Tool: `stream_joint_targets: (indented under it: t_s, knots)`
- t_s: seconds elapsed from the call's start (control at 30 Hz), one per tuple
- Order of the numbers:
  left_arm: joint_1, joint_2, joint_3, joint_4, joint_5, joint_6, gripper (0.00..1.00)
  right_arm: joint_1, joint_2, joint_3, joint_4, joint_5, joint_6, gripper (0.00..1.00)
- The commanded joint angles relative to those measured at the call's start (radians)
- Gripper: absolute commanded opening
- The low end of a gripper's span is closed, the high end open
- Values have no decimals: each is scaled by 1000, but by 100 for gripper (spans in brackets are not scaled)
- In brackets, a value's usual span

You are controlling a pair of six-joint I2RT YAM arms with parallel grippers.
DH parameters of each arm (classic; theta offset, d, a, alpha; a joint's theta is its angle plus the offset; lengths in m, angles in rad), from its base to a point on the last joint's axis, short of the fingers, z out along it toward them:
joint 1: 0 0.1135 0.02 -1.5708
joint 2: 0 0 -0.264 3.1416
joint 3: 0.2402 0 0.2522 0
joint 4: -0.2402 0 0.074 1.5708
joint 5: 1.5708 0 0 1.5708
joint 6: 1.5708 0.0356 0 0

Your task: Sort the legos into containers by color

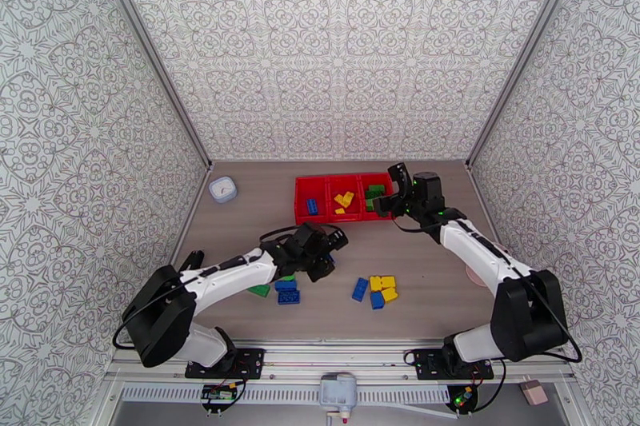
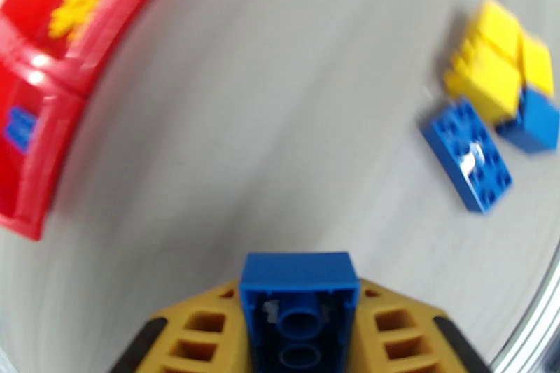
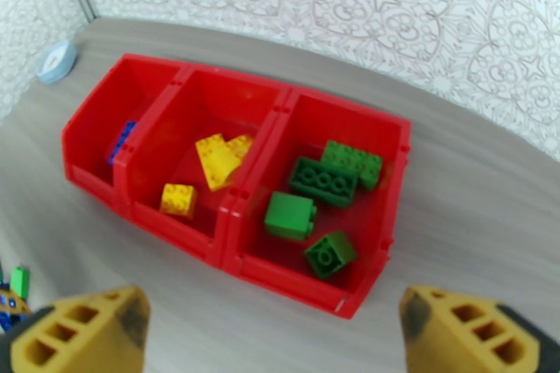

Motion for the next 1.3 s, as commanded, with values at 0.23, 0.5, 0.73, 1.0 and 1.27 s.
stream_joint_targets:
  t_s: [0.23,0.5,0.73,1.0,1.27]
  knots:
    - [142,102,193,44,-189,-315,18,77,-60,-44,67,-173,-94,100]
    - [231,295,380,31,-219,-415,15,130,-60,-36,38,-188,-142,100]
    - [286,519,582,21,-255,-447,15,155,-59,-44,11,-177,-177,100]
    - [326,635,709,13,-243,-442,28,154,-68,-40,-31,-142,-203,100]
    - [319,507,599,68,-230,-445,62,163,-96,-54,-49,-150,-192,100]
